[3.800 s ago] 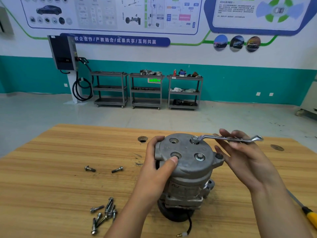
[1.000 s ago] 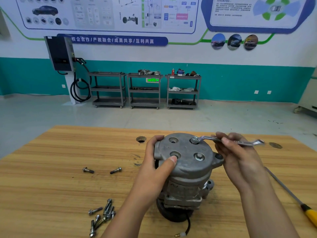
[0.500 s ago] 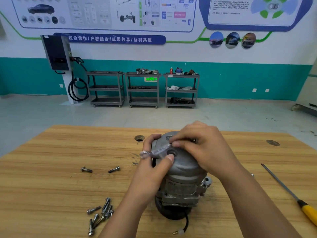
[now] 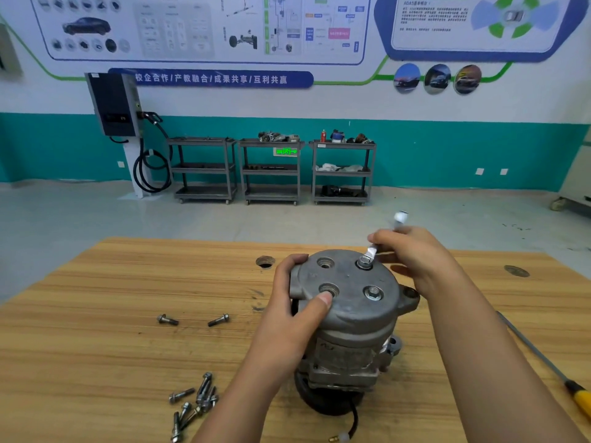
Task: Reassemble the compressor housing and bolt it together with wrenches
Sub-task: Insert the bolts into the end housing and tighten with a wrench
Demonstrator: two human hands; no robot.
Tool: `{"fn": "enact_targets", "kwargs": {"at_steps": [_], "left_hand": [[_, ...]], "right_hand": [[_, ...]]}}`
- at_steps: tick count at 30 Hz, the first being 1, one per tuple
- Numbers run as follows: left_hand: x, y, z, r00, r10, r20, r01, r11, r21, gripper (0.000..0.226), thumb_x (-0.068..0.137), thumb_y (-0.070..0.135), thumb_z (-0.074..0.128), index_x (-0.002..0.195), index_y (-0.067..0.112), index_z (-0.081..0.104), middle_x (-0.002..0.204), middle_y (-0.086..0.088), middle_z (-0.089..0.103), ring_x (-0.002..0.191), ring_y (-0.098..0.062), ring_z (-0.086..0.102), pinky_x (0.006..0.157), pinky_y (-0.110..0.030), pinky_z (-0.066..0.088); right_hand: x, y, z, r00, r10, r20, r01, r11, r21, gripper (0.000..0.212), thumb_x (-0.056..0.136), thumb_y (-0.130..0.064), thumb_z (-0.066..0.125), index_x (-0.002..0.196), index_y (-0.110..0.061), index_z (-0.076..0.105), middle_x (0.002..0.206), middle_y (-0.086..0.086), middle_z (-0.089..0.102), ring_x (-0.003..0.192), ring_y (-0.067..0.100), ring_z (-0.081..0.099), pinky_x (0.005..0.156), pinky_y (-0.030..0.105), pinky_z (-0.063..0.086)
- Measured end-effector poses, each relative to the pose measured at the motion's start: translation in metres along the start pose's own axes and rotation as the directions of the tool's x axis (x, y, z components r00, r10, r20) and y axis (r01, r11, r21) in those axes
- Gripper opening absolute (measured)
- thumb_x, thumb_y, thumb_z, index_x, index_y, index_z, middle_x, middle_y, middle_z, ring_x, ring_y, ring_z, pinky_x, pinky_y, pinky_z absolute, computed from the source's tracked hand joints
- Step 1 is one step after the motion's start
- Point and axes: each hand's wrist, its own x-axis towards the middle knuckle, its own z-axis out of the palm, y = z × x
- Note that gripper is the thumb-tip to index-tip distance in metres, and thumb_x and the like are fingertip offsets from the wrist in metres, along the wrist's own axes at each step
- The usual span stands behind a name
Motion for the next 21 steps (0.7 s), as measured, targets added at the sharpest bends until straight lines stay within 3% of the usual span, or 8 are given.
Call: {"fn": "enact_targets", "kwargs": {"at_steps": [3, 5, 7, 10, 11, 14, 19, 21], "left_hand": [[0.000, 0.000, -0.001, 1.000, -0.003, 0.010, 0.003, 1.000, -0.009, 0.042, 0.080, 0.034, 0.059, 0.111, 0.057, 0.042, 0.093, 0.033, 0.061, 0.084, 0.001, 0.065, 0.064, -0.016, 0.050], [0.001, 0.000, -0.001, 1.000, -0.006, 0.013, 0.007, 1.000, -0.018, 0.041, 0.085, 0.029, 0.059, 0.111, 0.057, 0.043, 0.092, 0.033, 0.062, 0.083, -0.002, 0.066, 0.063, -0.018, 0.051], [0.000, 0.000, -0.001, 1.000, -0.009, 0.008, 0.009, 1.000, -0.029, 0.042, 0.080, 0.032, 0.059, 0.111, 0.056, 0.044, 0.092, 0.032, 0.062, 0.084, -0.003, 0.066, 0.064, -0.019, 0.051], [0.000, 0.000, 0.000, 1.000, -0.003, 0.003, 0.004, 0.999, -0.043, 0.045, 0.073, 0.035, 0.056, 0.111, 0.055, 0.044, 0.094, 0.031, 0.062, 0.084, -0.004, 0.067, 0.063, -0.018, 0.050], [0.000, 0.000, 0.001, 1.000, 0.001, -0.001, -0.001, 0.999, -0.043, 0.045, 0.073, 0.035, 0.056, 0.112, 0.054, 0.044, 0.094, 0.031, 0.062, 0.084, -0.004, 0.066, 0.063, -0.018, 0.050], [0.001, -0.001, 0.001, 1.000, 0.014, -0.015, -0.014, 0.999, -0.040, 0.045, 0.071, 0.035, 0.057, 0.111, 0.053, 0.045, 0.095, 0.031, 0.062, 0.085, -0.002, 0.065, 0.066, -0.020, 0.050], [-0.002, -0.002, 0.000, 1.000, 0.021, -0.018, -0.022, 0.999, -0.038, 0.045, 0.071, 0.033, 0.057, 0.111, 0.052, 0.045, 0.094, 0.030, 0.063, 0.083, -0.003, 0.066, 0.064, -0.019, 0.051], [-0.002, -0.002, -0.001, 0.999, 0.022, -0.023, -0.023, 0.999, -0.027, 0.045, 0.071, 0.033, 0.057, 0.110, 0.053, 0.045, 0.094, 0.026, 0.065, 0.084, -0.006, 0.067, 0.066, -0.021, 0.052]], "right_hand": [[-0.010, 0.021, -0.015, 0.998, 0.051, 0.032, -0.060, 0.906, 0.419, 0.009, 0.082, -0.009, 0.061, 0.075, -0.015, 0.058, 0.065, -0.001, 0.068, 0.065, 0.015, 0.064, 0.066, 0.030, 0.036], [-0.026, 0.033, -0.020, 0.997, -0.065, -0.048, 0.081, 0.815, 0.574, 0.010, 0.074, -0.007, 0.062, 0.076, -0.017, 0.059, 0.069, 0.000, 0.071, 0.066, 0.012, 0.067, 0.066, 0.029, 0.036], [-0.046, 0.043, -0.018, 0.963, -0.227, -0.146, 0.269, 0.766, 0.584, 0.010, 0.068, -0.012, 0.064, 0.073, -0.021, 0.064, 0.078, 0.003, 0.073, 0.076, 0.013, 0.069, 0.069, 0.028, 0.040], [-0.072, 0.055, -0.013, 0.844, -0.472, -0.254, 0.533, 0.791, 0.300, 0.021, 0.074, -0.004, 0.066, 0.070, -0.025, 0.069, 0.088, 0.000, 0.074, 0.090, 0.015, 0.069, 0.074, 0.022, 0.051], [-0.078, 0.056, -0.013, 0.795, -0.562, -0.229, 0.602, 0.777, 0.182, 0.025, 0.077, -0.002, 0.067, 0.073, -0.026, 0.070, 0.091, -0.003, 0.073, 0.093, 0.015, 0.068, 0.076, 0.021, 0.052], [-0.087, 0.051, -0.010, 0.632, -0.775, -0.030, 0.761, 0.627, -0.169, 0.016, 0.077, -0.019, 0.072, 0.087, -0.031, 0.071, 0.096, -0.014, 0.068, 0.097, 0.013, 0.063, 0.080, 0.021, 0.048], [-0.080, 0.032, -0.008, 0.579, -0.787, 0.214, 0.786, 0.470, -0.401, 0.036, 0.071, -0.004, 0.076, 0.102, -0.023, 0.070, 0.094, -0.020, 0.061, 0.090, 0.003, 0.054, 0.077, 0.013, 0.041], [-0.077, 0.020, -0.007, 0.565, -0.755, 0.333, 0.803, 0.411, -0.431, 0.031, 0.074, -0.014, 0.069, 0.104, -0.021, 0.071, 0.092, -0.020, 0.060, 0.091, 0.003, 0.052, 0.079, 0.013, 0.040]]}}
